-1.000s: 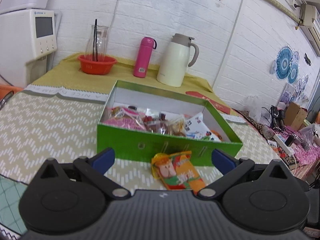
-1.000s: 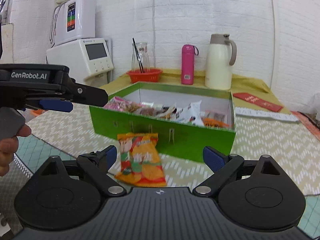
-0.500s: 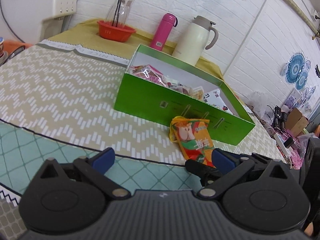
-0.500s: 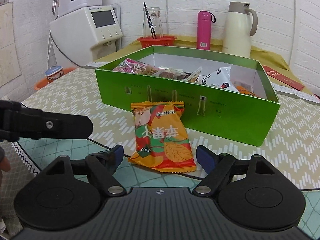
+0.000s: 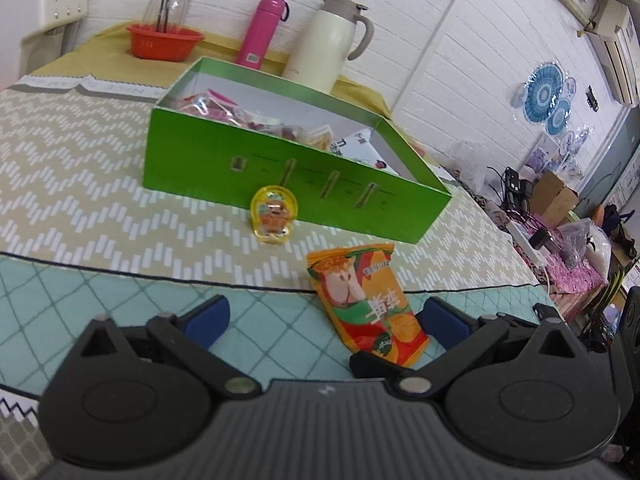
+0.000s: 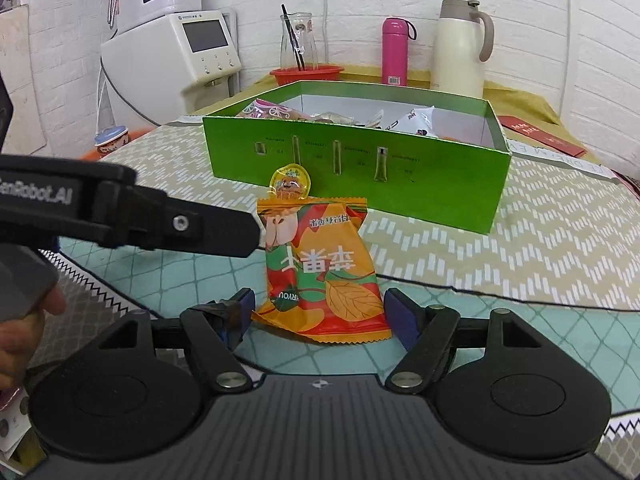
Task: Organize snacks
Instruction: 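Move both grippers to the orange chip bag on the table, then grasp the orange chip bag with the right gripper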
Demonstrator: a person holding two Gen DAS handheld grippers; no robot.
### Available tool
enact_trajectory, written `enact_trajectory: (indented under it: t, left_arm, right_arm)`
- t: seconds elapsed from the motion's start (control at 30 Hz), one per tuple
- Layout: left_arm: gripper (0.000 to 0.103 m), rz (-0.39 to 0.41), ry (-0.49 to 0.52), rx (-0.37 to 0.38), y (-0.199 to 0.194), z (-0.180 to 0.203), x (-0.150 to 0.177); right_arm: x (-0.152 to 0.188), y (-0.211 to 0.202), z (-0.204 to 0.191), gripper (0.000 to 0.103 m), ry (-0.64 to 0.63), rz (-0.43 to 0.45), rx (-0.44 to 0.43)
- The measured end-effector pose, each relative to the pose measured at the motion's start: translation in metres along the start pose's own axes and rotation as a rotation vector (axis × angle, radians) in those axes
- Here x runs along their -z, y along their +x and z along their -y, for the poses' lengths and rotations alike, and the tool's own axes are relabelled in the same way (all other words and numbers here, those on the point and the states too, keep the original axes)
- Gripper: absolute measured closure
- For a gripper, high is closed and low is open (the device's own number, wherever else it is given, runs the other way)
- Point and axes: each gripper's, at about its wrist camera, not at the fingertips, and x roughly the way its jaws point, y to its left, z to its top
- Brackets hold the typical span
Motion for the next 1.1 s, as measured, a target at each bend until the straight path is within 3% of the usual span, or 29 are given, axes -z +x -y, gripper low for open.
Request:
enact_trajectory:
  t: [0.07,0.17,0.2,0.23,0.4,0.47,0.5,0.97,1.1]
  left_arm:
    - [0.001,-0.016,0.007,0.037,0.004,0.005,0.001]
    - [0.01,-0.046,0.017,0.063,0.015,0.012,0.002]
    - [0.024,-0.061,0.015,0.075,0.019,0.013,0.002]
    - [0.031,-0.06,0.014,0.078,0.022,0.014,0.002]
    - [0.033,-0.059,0.013,0.07,0.029,0.016,-0.001]
    - [0.045,-0.053,0.032,0.052,0.029,0.017,0.0]
    - [0.064,-0.052,0.043,0.042,0.029,0.018,0.0]
    - [0.064,-0.045,0.046,0.039,0.027,0.017,0.0]
    - [0.07,-0.044,0.043,0.028,0.026,0.017,-0.001]
  right_arm:
    - [0.004,-0.005,-0.001,0.0,0.005,0.006,0.002]
    - [0.007,-0.008,-0.003,0.0,0.007,0.013,0.004]
    - [0.008,-0.008,-0.005,0.0,0.003,0.015,0.004]
    - [0.008,-0.009,-0.006,0.0,-0.003,0.015,0.005]
    - [0.009,-0.009,-0.008,0.0,-0.015,0.016,-0.007]
    - [0.01,-0.009,-0.006,0.0,-0.011,0.02,-0.01]
    - [0.01,-0.009,-0.006,0.0,-0.008,0.021,-0.012]
    - [0.014,-0.011,-0.01,0.0,-0.018,0.032,0.02]
    - [0.014,-0.012,-0.011,0.0,-0.015,0.039,0.025]
